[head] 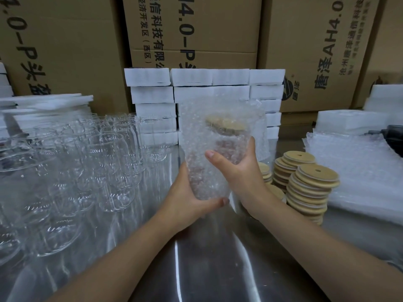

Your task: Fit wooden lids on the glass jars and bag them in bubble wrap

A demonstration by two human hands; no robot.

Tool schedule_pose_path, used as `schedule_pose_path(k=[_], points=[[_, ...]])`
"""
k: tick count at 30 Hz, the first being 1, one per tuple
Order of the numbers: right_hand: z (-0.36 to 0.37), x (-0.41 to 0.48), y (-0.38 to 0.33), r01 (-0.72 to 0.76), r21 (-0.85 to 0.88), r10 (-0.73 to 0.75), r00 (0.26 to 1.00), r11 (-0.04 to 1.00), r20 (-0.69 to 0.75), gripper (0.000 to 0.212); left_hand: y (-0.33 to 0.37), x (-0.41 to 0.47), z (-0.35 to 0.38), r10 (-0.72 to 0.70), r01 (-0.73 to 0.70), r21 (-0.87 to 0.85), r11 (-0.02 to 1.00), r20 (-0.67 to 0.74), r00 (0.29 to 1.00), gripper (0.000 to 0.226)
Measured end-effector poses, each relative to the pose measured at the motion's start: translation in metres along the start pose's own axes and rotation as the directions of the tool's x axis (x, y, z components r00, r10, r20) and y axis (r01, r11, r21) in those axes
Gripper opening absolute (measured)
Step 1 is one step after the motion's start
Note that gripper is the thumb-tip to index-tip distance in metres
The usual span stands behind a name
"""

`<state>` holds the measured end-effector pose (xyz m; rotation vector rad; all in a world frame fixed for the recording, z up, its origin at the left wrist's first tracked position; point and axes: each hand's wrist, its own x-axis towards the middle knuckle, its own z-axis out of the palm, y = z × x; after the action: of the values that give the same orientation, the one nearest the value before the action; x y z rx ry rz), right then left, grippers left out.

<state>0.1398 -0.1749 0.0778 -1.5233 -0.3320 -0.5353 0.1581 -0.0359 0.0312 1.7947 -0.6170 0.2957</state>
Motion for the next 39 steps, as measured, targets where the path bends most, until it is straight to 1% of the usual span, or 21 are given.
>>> schedule_pose_path(k=[3, 5, 6, 9, 11, 12, 14, 17, 21, 23, 25, 26, 28, 29, 31, 32, 34, 36, 39], points=[[-0.002, 0.000, -0.005, 0.013, -0.054, -0.014, 1.000, 0.998, -0.020, 0.090, 0.003, -0.002, 0.000, 0.004, -0.004, 0.008, 1.000, -0.012, 1.000, 0.093], [-0.007, 0.004, -0.010, 0.051, -0.102, -0.056, 0.997, 0.993, -0.046, 0.081, 0.002, -0.001, 0.000, 0.002, -0.001, 0.019, 1.000, -0.039, 0.999, 0.097], [-0.009, 0.007, -0.012, 0.068, -0.138, -0.073, 0.997, 0.988, -0.031, 0.079, 0.001, -0.001, -0.001, 0.006, -0.004, 0.026, 1.000, -0.052, 0.999, 0.096], [-0.017, 0.014, -0.015, 0.050, -0.219, -0.048, 0.999, 0.974, 0.018, 0.080, -0.002, -0.001, -0.001, -0.015, 0.018, 0.053, 0.998, -0.052, 0.999, 0.101], [-0.022, 0.017, -0.015, 0.042, -0.264, -0.035, 0.999, 0.964, 0.034, 0.071, -0.002, -0.001, -0.002, -0.022, 0.024, 0.061, 0.998, -0.043, 0.999, 0.108], [-0.024, 0.018, -0.015, 0.033, -0.289, -0.020, 0.999, 0.957, 0.049, 0.070, -0.002, -0.001, -0.002, -0.011, 0.014, 0.071, 0.997, -0.042, 0.999, 0.109], [-0.029, 0.021, -0.017, 0.007, -0.326, 0.024, 0.995, 0.945, 0.094, 0.079, -0.003, 0.000, -0.001, 0.032, -0.026, 0.113, 0.993, -0.049, 0.998, 0.105], [-0.031, 0.022, -0.022, -0.002, -0.350, 0.067, 0.983, 0.937, 0.173, 0.100, -0.006, 0.000, 0.000, 0.108, -0.096, 0.216, 0.972, -0.041, 0.993, 0.097], [-0.027, 0.015, -0.028, 0.028, -0.374, 0.046, 0.981, 0.927, 0.189, 0.099, -0.003, 0.001, -0.004, 0.197, -0.177, 0.365, 0.914, -0.019, 0.980, 0.096], [-0.023, 0.010, -0.032, 0.050, -0.482, 0.053, 0.979, 0.875, 0.197, 0.102, 0.002, 0.000, -0.005, 0.242, -0.224, 0.444, 0.868, 0.016, 0.970, 0.092], [-0.019, 0.006, -0.034, 0.101, -0.581, 0.044, 0.972, 0.808, 0.231, 0.104, 0.006, -0.001, -0.006, 0.267, -0.244, 0.459, 0.854, 0.015, 0.964, 0.094], [-0.017, 0.005, -0.034, 0.125, -0.604, 0.030, 0.970, 0.787, 0.241, 0.102, 0.007, -0.001, -0.007, 0.280, -0.252, 0.461, 0.851, 0.007, 0.960, 0.097], [-0.016, 0.006, -0.033, 0.137, -0.604, -0.004, 0.976, 0.785, 0.217, 0.090, 0.007, 0.000, -0.006, 0.289, -0.258, 0.472, 0.843, 0.009, 0.957, 0.097], [-0.016, 0.007, -0.031, 0.124, -0.588, -0.017, 0.983, 0.799, 0.183, 0.081, 0.006, 0.000, -0.005, 0.285, -0.257, 0.474, 0.842, 0.014, 0.959, 0.096], [-0.019, 0.011, -0.031, 0.078, -0.564, -0.028, 0.995, 0.822, 0.097, 0.068, 0.001, 0.000, -0.002, 0.241, -0.221, 0.466, 0.857, 0.017, 0.970, 0.106], [-0.021, 0.015, -0.031, 0.055, -0.566, -0.031, 0.998, 0.822, 0.052, 0.065, -0.002, 0.000, 0.000, 0.196, -0.181, 0.458, 0.870, 0.016, 0.980, 0.113], [-0.029, 0.028, -0.034, 0.021, -0.607, -0.043, 0.999, 0.794, -0.022, 0.066, -0.007, 0.000, 0.003, 0.084, -0.083, 0.461, 0.884, 0.019, 0.996, 0.117], [-0.035, 0.045, -0.037, -0.006, -0.695, -0.059, 0.996, 0.719, -0.070, 0.074, -0.011, -0.001, 0.003, -0.002, -0.017, 0.508, 0.861, 0.036, 0.999, 0.115], [-0.041, 0.076, -0.038, -0.044, -0.839, -0.102, 0.988, 0.542, -0.118, 0.076, -0.014, 0.000, -0.001, -0.058, -0.003, 0.573, 0.820, 0.088, 0.994, 0.110]])
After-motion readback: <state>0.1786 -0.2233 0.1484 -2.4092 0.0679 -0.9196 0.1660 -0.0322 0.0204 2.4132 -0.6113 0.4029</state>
